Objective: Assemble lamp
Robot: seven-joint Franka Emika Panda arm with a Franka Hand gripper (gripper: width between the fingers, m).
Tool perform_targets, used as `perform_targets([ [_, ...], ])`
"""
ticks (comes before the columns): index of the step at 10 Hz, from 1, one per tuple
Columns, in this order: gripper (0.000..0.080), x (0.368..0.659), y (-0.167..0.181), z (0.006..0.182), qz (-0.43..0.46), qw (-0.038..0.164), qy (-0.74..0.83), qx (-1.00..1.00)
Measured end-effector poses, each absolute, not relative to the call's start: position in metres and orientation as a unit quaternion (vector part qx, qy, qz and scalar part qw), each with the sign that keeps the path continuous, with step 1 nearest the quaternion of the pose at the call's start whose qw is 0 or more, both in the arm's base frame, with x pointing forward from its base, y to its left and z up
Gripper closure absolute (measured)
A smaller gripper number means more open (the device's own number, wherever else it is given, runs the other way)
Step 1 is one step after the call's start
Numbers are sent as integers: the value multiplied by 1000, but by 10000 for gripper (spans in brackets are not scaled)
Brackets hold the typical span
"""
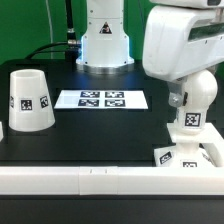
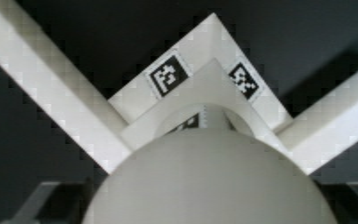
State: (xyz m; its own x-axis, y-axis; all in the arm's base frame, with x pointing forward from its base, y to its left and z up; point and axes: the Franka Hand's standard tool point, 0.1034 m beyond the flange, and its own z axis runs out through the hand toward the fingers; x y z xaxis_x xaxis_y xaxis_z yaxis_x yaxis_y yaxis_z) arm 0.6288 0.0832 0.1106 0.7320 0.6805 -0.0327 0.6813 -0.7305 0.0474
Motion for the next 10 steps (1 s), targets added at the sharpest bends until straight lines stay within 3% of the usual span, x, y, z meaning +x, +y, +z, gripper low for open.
perform_targets([
  [4,223,628,84,110,-3,26,242,970],
  [6,222,627,86,109,-2,7,109,994],
  [10,222,626,87,109,-7,-2,-95,995],
])
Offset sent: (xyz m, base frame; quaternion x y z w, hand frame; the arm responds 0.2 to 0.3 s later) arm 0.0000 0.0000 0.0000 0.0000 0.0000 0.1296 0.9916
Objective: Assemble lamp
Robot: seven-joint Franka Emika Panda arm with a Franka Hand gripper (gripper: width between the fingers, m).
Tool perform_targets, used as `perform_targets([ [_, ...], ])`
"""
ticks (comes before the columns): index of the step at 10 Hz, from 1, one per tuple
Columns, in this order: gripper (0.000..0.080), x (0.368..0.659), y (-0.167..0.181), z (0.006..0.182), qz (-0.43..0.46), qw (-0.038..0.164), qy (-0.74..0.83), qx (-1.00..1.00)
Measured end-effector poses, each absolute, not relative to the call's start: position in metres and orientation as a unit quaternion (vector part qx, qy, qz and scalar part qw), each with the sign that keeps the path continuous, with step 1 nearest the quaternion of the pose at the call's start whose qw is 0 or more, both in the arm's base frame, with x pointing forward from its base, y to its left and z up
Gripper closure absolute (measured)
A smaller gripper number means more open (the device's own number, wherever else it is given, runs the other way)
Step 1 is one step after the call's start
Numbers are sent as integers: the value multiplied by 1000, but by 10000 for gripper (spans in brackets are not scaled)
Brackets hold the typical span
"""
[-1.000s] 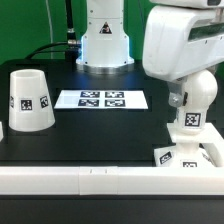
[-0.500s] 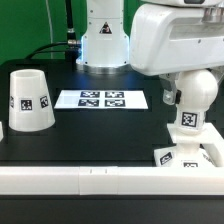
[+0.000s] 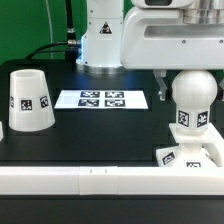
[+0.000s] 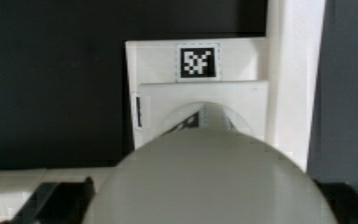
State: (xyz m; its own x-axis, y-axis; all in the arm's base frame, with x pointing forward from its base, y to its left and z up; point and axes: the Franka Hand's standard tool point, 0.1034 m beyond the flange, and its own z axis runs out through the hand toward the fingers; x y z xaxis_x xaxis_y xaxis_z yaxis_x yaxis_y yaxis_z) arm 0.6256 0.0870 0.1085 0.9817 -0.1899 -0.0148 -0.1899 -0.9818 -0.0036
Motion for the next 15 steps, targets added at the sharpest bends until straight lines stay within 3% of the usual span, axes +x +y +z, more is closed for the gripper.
perform_targets([
  [4,222,625,90,108,11,0,304,-953],
  [9,222,626,91,107,22,17,474,-880],
  [11,221,625,92,107,22,17,466,-884],
  [12,119,625,92,107,21,18,446,-895],
  [15,101,626,93,109,13,22,318,-948],
])
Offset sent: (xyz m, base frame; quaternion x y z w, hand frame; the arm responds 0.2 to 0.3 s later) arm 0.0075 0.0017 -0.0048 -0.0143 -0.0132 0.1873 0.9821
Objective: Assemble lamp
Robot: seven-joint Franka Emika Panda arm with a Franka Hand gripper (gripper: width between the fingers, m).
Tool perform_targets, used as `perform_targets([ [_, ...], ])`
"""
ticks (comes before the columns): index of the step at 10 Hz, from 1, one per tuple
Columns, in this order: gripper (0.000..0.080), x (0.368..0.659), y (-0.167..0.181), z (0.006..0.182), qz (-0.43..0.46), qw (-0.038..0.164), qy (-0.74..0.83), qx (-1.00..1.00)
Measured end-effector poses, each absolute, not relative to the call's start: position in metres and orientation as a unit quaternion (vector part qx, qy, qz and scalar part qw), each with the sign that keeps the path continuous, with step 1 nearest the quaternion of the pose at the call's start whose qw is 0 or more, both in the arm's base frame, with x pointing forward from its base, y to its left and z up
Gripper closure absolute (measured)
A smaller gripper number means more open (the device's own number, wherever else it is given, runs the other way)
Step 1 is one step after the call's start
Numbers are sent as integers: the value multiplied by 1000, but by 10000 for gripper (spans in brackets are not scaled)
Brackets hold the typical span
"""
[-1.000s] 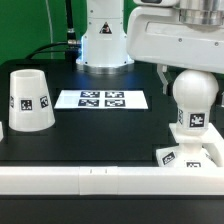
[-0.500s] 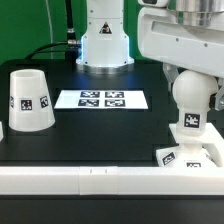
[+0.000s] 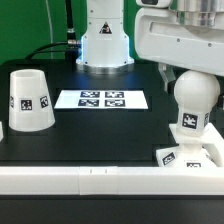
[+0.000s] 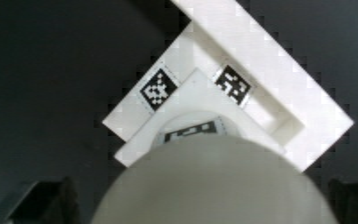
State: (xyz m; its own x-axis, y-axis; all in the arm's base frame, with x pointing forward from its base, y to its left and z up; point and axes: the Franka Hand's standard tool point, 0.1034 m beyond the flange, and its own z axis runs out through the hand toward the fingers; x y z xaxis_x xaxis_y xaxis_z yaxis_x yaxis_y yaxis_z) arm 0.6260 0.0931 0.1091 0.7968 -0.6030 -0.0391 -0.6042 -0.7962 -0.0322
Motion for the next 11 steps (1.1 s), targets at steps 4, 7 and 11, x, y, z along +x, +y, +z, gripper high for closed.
perform_targets([
  [4,101,628,97,113,3,27,125,-992],
  [7,101,629,90,113,0,27,-2,-1000],
  [11,101,630,92,113,-6,20,-153,-988],
])
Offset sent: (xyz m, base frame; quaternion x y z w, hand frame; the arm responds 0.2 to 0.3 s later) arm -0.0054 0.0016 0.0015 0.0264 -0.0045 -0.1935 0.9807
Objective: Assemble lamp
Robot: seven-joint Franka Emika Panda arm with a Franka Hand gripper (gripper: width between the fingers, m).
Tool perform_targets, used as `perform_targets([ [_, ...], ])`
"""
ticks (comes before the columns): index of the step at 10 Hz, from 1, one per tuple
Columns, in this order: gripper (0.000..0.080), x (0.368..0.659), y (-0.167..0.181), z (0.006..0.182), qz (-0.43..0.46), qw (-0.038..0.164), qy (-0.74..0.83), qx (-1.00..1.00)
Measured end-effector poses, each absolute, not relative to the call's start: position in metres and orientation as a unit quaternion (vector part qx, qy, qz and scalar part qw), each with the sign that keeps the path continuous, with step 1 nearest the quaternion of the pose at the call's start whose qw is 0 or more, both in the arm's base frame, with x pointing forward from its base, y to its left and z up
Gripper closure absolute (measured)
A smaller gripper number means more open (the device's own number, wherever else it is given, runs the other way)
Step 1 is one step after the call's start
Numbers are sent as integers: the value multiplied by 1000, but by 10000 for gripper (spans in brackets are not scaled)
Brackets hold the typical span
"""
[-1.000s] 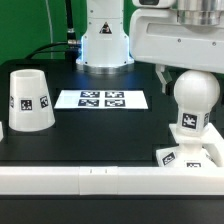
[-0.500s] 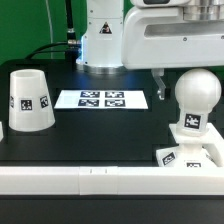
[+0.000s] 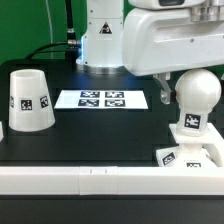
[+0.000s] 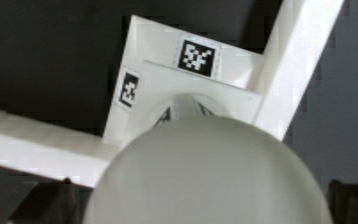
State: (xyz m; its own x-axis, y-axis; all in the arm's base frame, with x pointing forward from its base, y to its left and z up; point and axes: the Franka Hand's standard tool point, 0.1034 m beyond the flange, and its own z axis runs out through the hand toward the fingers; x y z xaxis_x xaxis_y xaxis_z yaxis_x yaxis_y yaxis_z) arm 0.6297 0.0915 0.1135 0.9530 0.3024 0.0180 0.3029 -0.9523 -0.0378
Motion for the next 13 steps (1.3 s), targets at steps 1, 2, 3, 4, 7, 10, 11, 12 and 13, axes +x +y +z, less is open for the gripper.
perform_targets([
  [1,101,632,93,115,-15,13,-215,-976],
  [2,101,633,95,114,-20,9,-271,-962],
  [3,101,634,94,115,-22,3,-342,-940],
  [4,101,635,93,115,-21,-2,-383,-924],
  [7,101,635,88,114,-18,-11,-476,-879],
  [10,101,638,85,115,-12,-33,-575,-818],
  [11,101,638,86,114,-8,-41,-623,-781],
  [12,101,638,86,114,-3,-45,-663,-748],
  [13,101,638,85,114,1,-47,-688,-724],
])
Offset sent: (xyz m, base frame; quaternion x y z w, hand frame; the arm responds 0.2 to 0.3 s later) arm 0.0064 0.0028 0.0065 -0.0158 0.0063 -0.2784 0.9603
